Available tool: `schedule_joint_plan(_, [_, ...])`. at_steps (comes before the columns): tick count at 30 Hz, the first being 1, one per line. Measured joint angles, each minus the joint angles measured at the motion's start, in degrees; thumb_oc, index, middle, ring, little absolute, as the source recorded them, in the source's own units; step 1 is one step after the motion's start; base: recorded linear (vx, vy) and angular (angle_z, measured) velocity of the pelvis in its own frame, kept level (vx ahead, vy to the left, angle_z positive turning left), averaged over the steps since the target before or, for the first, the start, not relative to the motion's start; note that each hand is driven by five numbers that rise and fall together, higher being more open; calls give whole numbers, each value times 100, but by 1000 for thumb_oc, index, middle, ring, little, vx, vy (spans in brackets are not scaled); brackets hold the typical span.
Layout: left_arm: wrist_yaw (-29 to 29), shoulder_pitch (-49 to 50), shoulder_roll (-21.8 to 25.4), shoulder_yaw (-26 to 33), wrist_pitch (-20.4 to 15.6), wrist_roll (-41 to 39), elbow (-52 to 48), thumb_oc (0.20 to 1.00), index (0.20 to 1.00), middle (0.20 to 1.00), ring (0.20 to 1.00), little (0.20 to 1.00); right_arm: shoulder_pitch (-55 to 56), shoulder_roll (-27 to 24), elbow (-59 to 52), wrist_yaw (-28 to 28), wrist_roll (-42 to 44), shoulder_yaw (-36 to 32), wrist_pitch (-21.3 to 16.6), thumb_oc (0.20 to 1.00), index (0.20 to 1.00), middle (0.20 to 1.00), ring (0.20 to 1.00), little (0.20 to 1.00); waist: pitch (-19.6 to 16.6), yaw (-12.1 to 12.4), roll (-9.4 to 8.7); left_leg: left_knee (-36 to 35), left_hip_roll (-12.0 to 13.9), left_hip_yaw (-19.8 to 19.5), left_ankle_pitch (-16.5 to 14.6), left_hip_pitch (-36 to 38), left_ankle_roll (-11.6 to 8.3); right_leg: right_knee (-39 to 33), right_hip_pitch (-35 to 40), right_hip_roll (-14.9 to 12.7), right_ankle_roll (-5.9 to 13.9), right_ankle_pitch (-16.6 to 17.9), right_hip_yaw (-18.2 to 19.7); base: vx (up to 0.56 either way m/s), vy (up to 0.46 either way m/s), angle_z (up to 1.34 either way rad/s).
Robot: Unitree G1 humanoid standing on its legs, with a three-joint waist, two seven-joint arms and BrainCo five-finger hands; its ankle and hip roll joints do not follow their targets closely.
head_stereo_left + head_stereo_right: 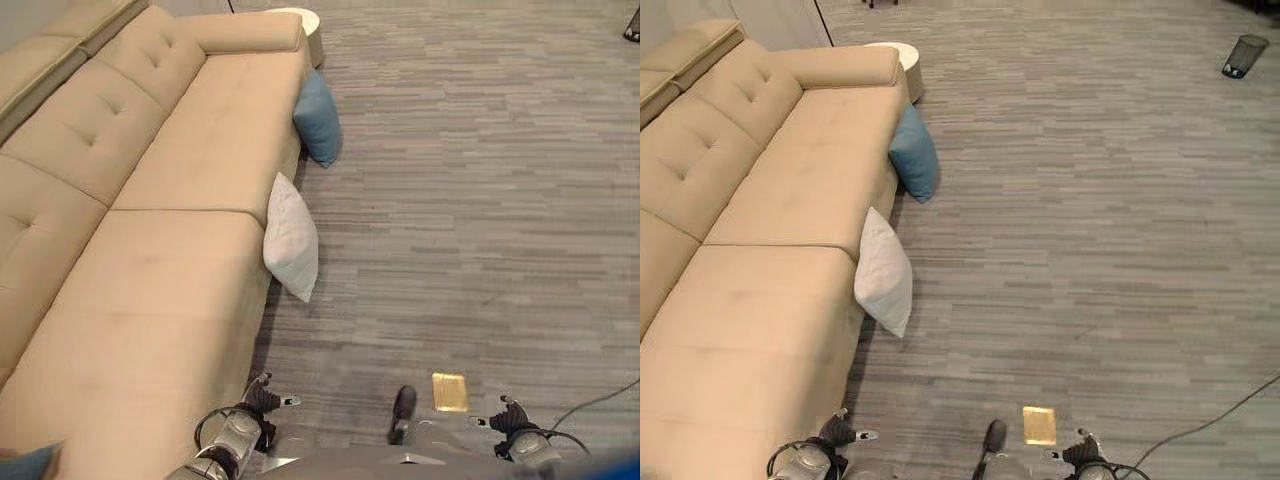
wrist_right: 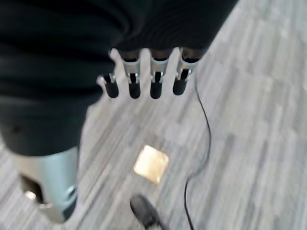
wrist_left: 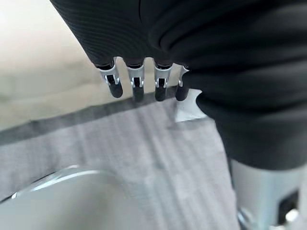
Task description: Pick up all the scattered cushions and arrange them neatly on the sofa.
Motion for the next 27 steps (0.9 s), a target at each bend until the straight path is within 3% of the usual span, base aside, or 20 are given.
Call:
schedule_joint_plan(2, [13, -64, 9, -5, -1, -17, -113, 1000, 1000, 1000, 1000, 1000, -17, -8, 53, -9, 19, 13, 7, 1000, 1000, 1000, 1000, 1000, 74, 35, -67, -549, -168, 349, -152, -338, 95, -110, 226, 55, 58, -208, -14, 247, -86, 19])
schedule_joint_plan(4, [8, -78, 44, -69, -10, -55, -117, 1000, 1000, 1000, 1000, 1000, -42, -35, 141, -4, 47, 94, 12, 1000, 1000, 1000, 1000, 1000, 120, 110, -29, -2093, -395, 685, -58, -455, 193, -132, 375, 178, 251, -379, -47, 241, -49, -10])
schedule_joint_plan(5, [7, -73, 19, -89, 15, -53, -84, 1000, 1000, 1000, 1000, 1000, -56, -47, 173, -33, 49, 130, 9, 1000, 1000, 1000, 1000, 1000, 112, 68, 32, -3030, -485, 768, 151, -417, 196, -129, 437, 280, 332, -481, -96, 245, -56, -13])
schedule_joint_plan(7, [5, -32, 38, -84, 25, -46, -64, 1000, 1000, 1000, 1000, 1000, -96, -10, 228, -50, 53, 150, 23, 1000, 1000, 1000, 1000, 1000, 209, 100, 105, -3816, -549, 924, 639, -499, 184, -131, 728, 537, 302, -678, -126, 340, -51, -10])
schedule_joint_plan(8, [3, 45, 50, -72, 29, -43, -53, 1000, 1000, 1000, 1000, 1000, 37, 0, 277, -57, 55, 190, 29, 1000, 1000, 1000, 1000, 1000, 205, 126, 112, -4045, -603, 1148, 768, -461, 166, -125, 931, 661, 167, -832, -178, 413, -14, -15])
schedule_joint_plan(9, [2, 96, 65, -54, 28, -45, -68, 1000, 1000, 1000, 1000, 1000, 67, -1, 281, -65, 54, 189, 30, 1000, 1000, 1000, 1000, 1000, 212, 167, 83, -3969, -628, 1195, 852, -439, 285, -99, 1042, 674, 174, -889, -119, 481, -4, -12])
schedule_joint_plan(11, [10, 295, 19, 258, 37, -54, -17, 1000, 1000, 1000, 1000, 1000, 121, 47, 292, -76, 24, 260, 25, 1000, 1000, 1000, 1000, 1000, 151, 200, 79, -4206, -876, 938, 859, 73, 620, -58, 1342, 656, 481, -1172, 180, 285, 62, -50])
schedule_joint_plan(12, [9, 318, 30, 265, 43, -57, 58, 1000, 1000, 1000, 1000, 1000, 163, 115, 302, -81, -15, 260, 29, 1000, 1000, 1000, 1000, 1000, 121, 185, 96, -4370, -940, 889, 987, 330, 1247, 70, 1443, 588, 644, -1274, 230, 264, 103, -41])
schedule_joint_plan(13, [12, 323, 61, 257, 74, -55, 120, 1000, 1000, 1000, 1000, 1000, 179, 201, 280, -83, -19, 268, 25, 1000, 1000, 1000, 1000, 1000, 108, 173, 13, -4368, -1001, 902, 922, 428, 1379, 336, 1407, 481, 757, -1331, 237, 224, 114, -17])
schedule_joint_plan(15, [8, 250, 70, 226, 76, -61, 108, 1000, 1000, 1000, 1000, 1000, 181, 297, 214, -66, -30, 265, 27, 1000, 1000, 1000, 1000, 1000, 90, 186, 2, -4365, -1034, 878, 647, 684, 1490, 1921, 894, 211, 1159, -1589, 263, 228, 153, 6])
schedule_joint_plan(16, [10, 145, 106, 138, 82, -70, 99, 1000, 1000, 1000, 1000, 1000, 208, 296, 126, -56, -94, 262, 24, 1000, 1000, 1000, 1000, 1000, 72, 174, 7, -4361, -1158, 780, 445, 869, 1583, 4049, -28, -319, 1501, -1696, 317, 187, 124, 35])
schedule_joint_plan(17, [17, 99, 133, 137, 75, -107, 52, 1000, 1000, 1000, 1000, 1000, 212, 289, 62, -48, -150, 260, 29, 1000, 1000, 1000, 1000, 1000, 61, 148, -28, -4347, -1289, 592, 275, 947, 1705, 4770, -442, -507, 1698, -1734, 423, 224, 81, 51])
schedule_joint_plan(18, [16, 15, 139, 138, 85, -116, 60, 1000, 1000, 1000, 1000, 1000, 205, 278, 20, -49, -192, 261, 18, 1000, 1000, 1000, 1000, 1000, 110, 111, -7, -4309, -1352, 474, 188, 1008, 1787, 5267, -751, -570, 1781, -1686, 612, 171, -7, 73])
schedule_joint_plan(19, [19, -29, 132, 119, 85, -118, 62, 1000, 1000, 1000, 1000, 1000, 201, 263, -83, -44, -222, 259, 29, 1000, 1000, 1000, 1000, 1000, 139, 29, 32, -4276, -1389, 366, 242, 1113, 1754, 5570, -1035, -600, 1708, -1716, 740, 211, -26, 82])
schedule_joint_plan(21, [45, -62, 146, -54, 14, -134, -116, 1000, 1000, 1000, 1000, 1000, 229, 200, -162, -78, -245, 260, 33, 1000, 1000, 1000, 1000, 1000, 244, 40, 282, -4287, -1370, 93, 111, 1354, 1772, 4921, -1352, -502, 1500, -1774, 836, 234, -110, 85])
schedule_joint_plan(22, [82, -86, 125, -68, 4, -157, -113, 1000, 1000, 1000, 1000, 1000, 200, 131, -204, -97, -245, 259, 24, 1000, 1000, 1000, 1000, 1000, 290, 16, 394, -4278, -1379, -120, 58, 1418, 1734, 4131, -1489, -487, 1381, -1715, 819, 237, -140, 84])
schedule_joint_plan(23, [95, -117, 119, -67, 4, -158, -106, 1000, 1000, 1000, 1000, 1000, 196, 109, -244, -99, -243, 256, 24, 1000, 1000, 1000, 1000, 1000, 324, -17, 425, -4272, -1384, -302, -2, 1453, 1705, 3656, -1581, -394, 1309, -1661, 843, 230, -146, 126])
schedule_joint_plan(24, [94, -130, 144, -47, 2, -158, -62, 1000, 1000, 1000, 1000, 1000, 202, 149, -292, -101, -241, 257, 21, 1000, 1000, 1000, 1000, 1000, 333, -125, 401, -4177, -1391, -552, -84, 1444, 1638, 2567, -1594, -279, 1177, -1372, 968, 246, -141, 110])
schedule_joint_plan(25, [93, -88, 150, -47, 6, -158, -41, 1000, 1000, 1000, 1000, 1000, 204, 168, -304, -101, -240, 257, 15, 1000, 1000, 1000, 1000, 1000, 337, -149, 383, -4132, -1393, -581, -132, 1474, 1588, 2201, -1567, -235, 1138, -1188, 956, 314, -170, 107])
schedule_joint_plan(27, [88, -10, 0, -65, 18, -155, 103, 1000, 1000, 1000, 1000, 1000, 139, 165, -437, -95, -239, 267, -12, 1000, 1000, 1000, 1000, 1000, 365, -237, 408, -4071, -1277, -1057, -479, 1588, 1470, 1419, -1648, 202, 1088, -671, 1817, 240, -122, 81])
